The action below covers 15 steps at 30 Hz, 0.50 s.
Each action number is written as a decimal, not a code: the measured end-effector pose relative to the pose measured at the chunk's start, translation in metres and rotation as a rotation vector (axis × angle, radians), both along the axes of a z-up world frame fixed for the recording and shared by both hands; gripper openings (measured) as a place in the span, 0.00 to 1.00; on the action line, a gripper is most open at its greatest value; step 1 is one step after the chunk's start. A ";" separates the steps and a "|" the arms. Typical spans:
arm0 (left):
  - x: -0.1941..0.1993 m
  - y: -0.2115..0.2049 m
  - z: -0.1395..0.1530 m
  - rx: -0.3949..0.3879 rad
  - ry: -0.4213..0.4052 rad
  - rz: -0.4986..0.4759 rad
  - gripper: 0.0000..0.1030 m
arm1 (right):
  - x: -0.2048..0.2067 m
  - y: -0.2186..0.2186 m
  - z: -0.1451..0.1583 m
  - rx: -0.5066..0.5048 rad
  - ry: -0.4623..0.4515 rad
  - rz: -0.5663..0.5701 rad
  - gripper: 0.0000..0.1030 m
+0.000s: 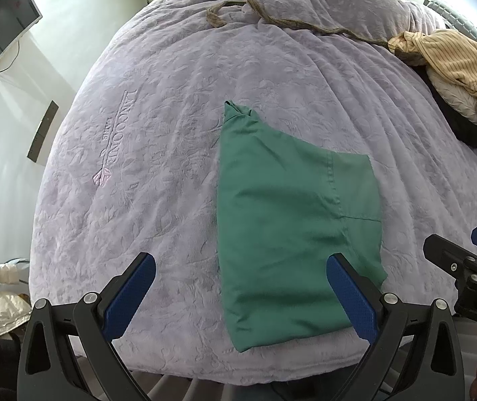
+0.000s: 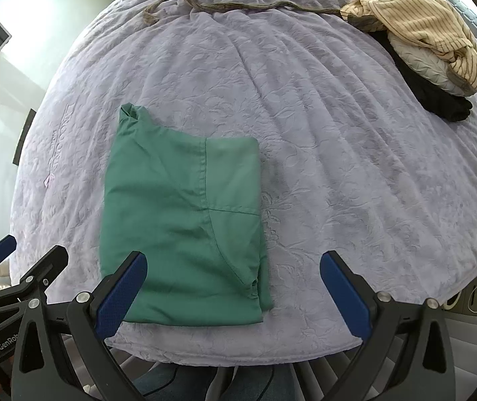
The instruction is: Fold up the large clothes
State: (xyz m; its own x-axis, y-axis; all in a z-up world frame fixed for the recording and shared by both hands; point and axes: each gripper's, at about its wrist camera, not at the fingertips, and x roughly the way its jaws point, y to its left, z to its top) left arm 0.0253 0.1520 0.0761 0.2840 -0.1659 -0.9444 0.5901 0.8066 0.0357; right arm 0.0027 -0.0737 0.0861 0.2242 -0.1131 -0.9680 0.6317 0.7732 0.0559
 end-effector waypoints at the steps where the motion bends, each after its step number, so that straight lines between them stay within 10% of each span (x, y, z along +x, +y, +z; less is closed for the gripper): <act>1: 0.000 0.000 0.000 -0.001 0.000 0.000 0.99 | 0.000 0.000 0.000 -0.001 0.000 0.000 1.00; 15: -0.004 0.000 0.001 -0.002 -0.002 0.003 0.99 | 0.000 -0.003 0.000 0.002 0.000 0.007 1.00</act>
